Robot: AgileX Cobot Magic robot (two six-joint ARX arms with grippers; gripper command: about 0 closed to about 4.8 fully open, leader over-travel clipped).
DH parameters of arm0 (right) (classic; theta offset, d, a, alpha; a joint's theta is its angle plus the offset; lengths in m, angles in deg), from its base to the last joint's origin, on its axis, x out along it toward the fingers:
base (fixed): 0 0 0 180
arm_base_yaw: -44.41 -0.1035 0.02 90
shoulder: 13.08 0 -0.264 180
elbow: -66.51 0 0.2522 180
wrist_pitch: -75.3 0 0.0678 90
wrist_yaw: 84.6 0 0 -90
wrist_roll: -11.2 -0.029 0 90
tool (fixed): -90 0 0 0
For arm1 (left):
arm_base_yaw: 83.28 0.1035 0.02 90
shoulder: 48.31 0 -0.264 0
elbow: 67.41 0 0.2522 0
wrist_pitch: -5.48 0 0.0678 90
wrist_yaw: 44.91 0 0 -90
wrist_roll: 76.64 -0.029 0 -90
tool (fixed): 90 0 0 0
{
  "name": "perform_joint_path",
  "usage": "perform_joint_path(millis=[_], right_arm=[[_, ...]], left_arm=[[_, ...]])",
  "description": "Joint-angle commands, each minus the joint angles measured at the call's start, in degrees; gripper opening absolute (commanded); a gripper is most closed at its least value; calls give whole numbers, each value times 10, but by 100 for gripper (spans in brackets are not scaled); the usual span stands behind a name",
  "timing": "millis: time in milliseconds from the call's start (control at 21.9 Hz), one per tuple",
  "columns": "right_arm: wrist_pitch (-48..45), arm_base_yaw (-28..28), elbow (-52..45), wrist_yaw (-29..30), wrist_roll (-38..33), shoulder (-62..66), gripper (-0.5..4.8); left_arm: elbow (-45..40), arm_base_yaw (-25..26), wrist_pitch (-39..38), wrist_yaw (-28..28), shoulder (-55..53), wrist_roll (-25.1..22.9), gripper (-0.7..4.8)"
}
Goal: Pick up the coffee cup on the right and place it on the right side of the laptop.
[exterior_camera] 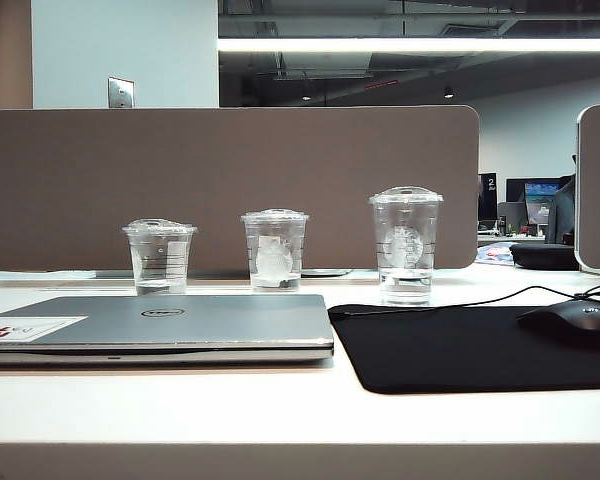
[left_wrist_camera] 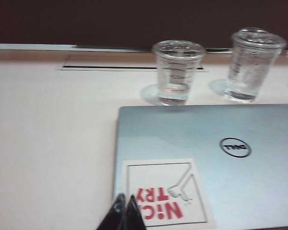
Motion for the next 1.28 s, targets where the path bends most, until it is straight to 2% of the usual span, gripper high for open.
perform_joint_path(millis=[46, 137, 274, 411, 548, 684, 1050, 1186, 1232, 1278], right_arm=[[-15, 0, -2, 0, -10, -1, -9], [-32, -1, -2, 0, -59, -1, -9], [-52, -1, -2, 0, -123, -1, -9], [-58, -2, -2, 0, -225, -1, -9], [-51, -2, -2, 24, -286, -1, -9], [-51, -2, -2, 76, -290, -1, -9], [-74, -3, 32, 75, -288, 47, -9], [-99, -14, 81, 75, -225, 135, -9], [-110, -24, 105, 75, -183, 197, -8], [-122, -31, 120, 77, -164, 242, 12]], left_arm=[[2, -55, 5, 0, 0, -1, -5], [2, -107, 5, 0, 0, -1, -5], [2, -158, 5, 2, 0, -1, -5], [2, -192, 5, 1, 0, -1, -5], [2, -220, 5, 1, 0, -1, -5], [2, -254, 5, 1, 0, -1, -5], [2, -302, 5, 1, 0, -1, -5], [2, -333, 5, 1, 0, -1, -5], [2, -349, 5, 1, 0, -1, -5], [2, -357, 5, 1, 0, -1, -5]])
